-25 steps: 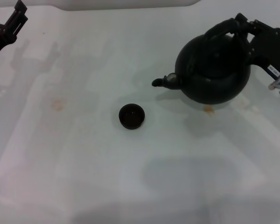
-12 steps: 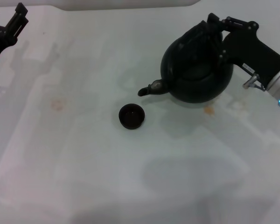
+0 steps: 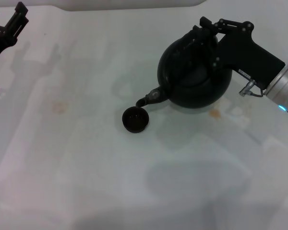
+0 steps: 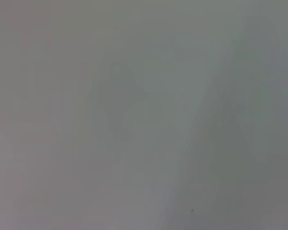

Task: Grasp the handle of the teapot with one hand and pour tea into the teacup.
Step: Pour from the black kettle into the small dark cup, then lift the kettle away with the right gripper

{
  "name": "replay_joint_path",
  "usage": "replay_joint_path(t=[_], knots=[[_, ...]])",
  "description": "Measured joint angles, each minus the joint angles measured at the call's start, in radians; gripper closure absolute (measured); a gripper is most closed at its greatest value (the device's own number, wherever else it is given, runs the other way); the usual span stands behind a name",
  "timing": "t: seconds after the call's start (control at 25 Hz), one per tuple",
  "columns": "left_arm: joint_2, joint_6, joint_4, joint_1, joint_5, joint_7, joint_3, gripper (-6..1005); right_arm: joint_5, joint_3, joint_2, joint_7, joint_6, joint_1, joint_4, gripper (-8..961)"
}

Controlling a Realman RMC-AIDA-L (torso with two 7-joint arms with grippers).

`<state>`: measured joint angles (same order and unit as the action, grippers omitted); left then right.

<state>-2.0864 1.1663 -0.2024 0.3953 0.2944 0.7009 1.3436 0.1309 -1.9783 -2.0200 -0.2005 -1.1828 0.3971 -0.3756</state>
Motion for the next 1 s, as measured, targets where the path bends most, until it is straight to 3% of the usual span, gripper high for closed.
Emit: replay_joint_path(t=[1.0], knots=[[-0.001,0.003,0.014,0.003,0.000,0.000,0.000,123,-0.006,-0.008,-0.003,0.262,0.004,-0.002,-0.024,818]])
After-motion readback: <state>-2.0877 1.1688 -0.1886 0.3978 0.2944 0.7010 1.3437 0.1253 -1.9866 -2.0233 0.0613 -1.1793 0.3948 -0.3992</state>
